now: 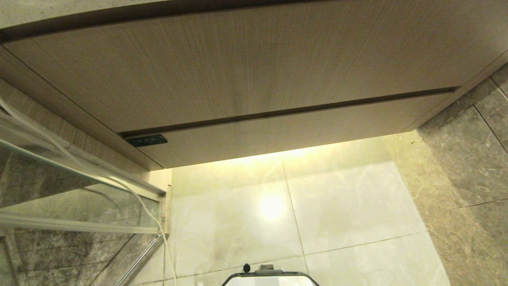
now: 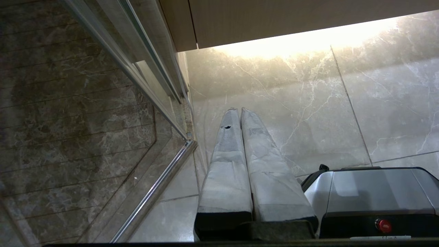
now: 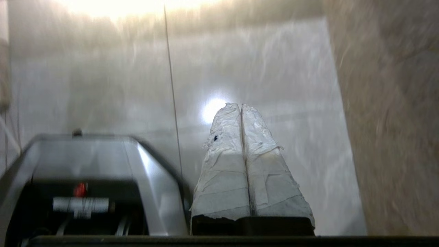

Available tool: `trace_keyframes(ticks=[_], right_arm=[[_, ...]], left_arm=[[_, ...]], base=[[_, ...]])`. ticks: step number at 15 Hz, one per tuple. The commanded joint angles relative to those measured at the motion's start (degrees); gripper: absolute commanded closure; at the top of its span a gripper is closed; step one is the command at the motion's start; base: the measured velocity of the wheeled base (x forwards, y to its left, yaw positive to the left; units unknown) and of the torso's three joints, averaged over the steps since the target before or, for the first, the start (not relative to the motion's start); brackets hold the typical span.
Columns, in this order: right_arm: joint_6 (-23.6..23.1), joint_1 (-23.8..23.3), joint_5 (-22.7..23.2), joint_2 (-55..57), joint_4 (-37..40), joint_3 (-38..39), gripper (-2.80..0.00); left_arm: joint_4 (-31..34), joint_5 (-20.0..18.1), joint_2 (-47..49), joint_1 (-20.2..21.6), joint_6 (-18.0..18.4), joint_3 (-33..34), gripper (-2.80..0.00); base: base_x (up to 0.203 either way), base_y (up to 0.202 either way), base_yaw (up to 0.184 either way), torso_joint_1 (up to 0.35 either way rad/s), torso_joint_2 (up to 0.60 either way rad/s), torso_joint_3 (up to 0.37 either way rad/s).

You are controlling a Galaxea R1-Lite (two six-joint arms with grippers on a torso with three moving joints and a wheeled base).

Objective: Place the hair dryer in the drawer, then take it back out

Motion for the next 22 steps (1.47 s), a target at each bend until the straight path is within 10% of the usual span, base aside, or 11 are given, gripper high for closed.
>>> trace_keyframes(ticks=[1,22], right_arm=[[0.6,0.4,-0.5,-3.6,-6.2,2.6,0.0],[1.6,0.4,-0.7,-3.5,-5.6,3.0,0.0]], left_arm=[[0.0,0.0,0.0,0.0,0.0,0.0,0.0],[0.0,0.0,0.0,0.0,0.0,0.0,0.0]], base=[[0.0,0.0,0.0,0.0,0.0,0.0],[0.0,0.0,0.0,0.0,0.0,0.0]])
